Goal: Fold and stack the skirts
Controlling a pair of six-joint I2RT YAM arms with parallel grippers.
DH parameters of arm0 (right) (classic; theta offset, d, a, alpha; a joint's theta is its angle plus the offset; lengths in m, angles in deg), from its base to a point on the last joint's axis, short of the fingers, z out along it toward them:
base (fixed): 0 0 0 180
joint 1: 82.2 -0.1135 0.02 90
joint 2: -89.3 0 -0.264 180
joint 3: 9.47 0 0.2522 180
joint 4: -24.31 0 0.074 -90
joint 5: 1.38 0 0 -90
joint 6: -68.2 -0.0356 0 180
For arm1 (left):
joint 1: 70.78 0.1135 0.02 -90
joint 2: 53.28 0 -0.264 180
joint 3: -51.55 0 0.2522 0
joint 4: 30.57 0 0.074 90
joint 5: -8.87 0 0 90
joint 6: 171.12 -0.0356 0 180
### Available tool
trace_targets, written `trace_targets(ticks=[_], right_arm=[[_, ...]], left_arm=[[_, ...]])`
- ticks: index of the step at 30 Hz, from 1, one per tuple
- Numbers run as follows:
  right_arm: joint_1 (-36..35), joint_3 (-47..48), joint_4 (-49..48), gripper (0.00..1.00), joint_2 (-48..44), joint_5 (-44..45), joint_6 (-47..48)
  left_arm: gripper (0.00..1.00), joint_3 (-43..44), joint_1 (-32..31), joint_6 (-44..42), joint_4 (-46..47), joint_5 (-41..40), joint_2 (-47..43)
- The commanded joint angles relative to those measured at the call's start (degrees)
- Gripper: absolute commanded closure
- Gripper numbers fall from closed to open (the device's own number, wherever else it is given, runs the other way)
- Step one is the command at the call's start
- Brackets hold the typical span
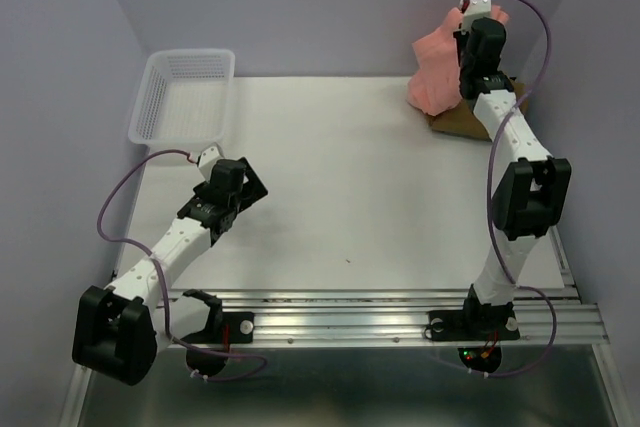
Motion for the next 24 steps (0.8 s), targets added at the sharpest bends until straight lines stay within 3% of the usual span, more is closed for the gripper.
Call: trace_targets(ticks=[1, 7, 12, 18, 21, 22, 24], right_arm=[[2.16, 1.74, -3.22, 0.99, -1.25, -0.03, -2.8], [7.6, -2.05, -0.76, 0.99, -1.07, -1.52, -8.07], [13.14, 0.93, 6.0, 0.99, 3.65, -6.44, -15.89], [16.31, 2.6, 6.36, 0.99, 9.29, -13.3, -16.43], [17.54, 4.27, 6.97, 0.94, 12.45, -13.57, -17.04], [17.54, 4.89, 7.15, 0.82, 14.2, -13.83, -17.22], [18.07, 6.82, 7.16, 0.71, 15.79, -13.65, -17.57]], left_arm=[[0.01, 2.25, 0.45, -0.81, 2.32, 0.25, 1.69], [0.01, 2.6, 0.63, -0.9, 3.11, 1.39, 4.59], [0.01, 3.3, 0.71, -1.07, 3.64, 2.0, 7.49], [0.01, 3.39, 0.8, -1.25, 4.96, 2.71, 9.78], [0.01, 3.83, 0.98, -1.43, 5.22, 2.8, 11.18], [0.01, 3.92, 0.98, -1.51, 5.31, 2.88, 11.53], [0.01, 4.01, 0.98, -1.69, 5.66, 3.15, 12.41]])
